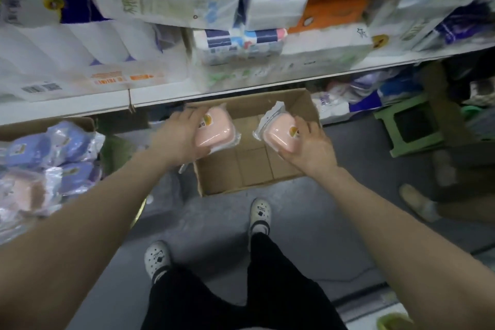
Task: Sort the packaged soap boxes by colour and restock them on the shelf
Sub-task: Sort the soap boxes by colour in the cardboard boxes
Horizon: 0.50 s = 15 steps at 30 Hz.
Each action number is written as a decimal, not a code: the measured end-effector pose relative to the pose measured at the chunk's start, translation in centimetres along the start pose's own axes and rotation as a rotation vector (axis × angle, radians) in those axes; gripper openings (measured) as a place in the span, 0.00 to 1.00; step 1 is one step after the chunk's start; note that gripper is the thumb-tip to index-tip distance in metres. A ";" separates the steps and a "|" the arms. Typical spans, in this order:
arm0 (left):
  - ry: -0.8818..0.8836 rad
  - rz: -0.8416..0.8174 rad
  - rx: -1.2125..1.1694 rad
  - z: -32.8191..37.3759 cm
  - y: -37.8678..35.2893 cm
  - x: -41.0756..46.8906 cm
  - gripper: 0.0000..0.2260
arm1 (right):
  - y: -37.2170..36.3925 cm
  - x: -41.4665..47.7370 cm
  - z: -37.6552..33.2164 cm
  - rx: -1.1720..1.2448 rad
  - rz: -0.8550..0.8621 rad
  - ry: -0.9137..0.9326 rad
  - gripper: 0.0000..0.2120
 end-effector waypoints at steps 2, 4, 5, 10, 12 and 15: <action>0.015 -0.003 -0.014 2.8 -3.1 1.7 0.39 | -0.9 1.7 4.1 -0.001 -0.051 0.018 0.41; 0.052 -0.026 -0.021 4.7 -6.2 3.2 0.40 | -2.4 3.4 7.3 -0.003 -0.101 0.033 0.40; 0.069 -0.037 -0.022 5.4 -7.7 3.9 0.41 | -3.4 4.3 8.6 0.000 -0.127 0.040 0.40; 0.110 -0.096 -0.010 6.4 -15.6 7.3 0.41 | -11.1 9.0 13.6 -0.005 -0.233 0.081 0.39; 0.124 -0.110 -0.001 5.8 -18.5 8.8 0.41 | -14.2 11.3 14.6 -0.043 -0.242 0.144 0.40; 0.161 -0.140 -0.017 4.7 -22.2 11.1 0.42 | -17.9 15.0 15.4 -0.134 -0.218 0.222 0.39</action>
Point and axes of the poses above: each hand's wrist, its own x-axis towards the middle knuckle, its own y-axis out of the back of the hand, z = x × y, the point moved 7 cm from there along x, towards the middle knuckle, and after that the axes turned 10 degrees about y, right-handed, at the moved point
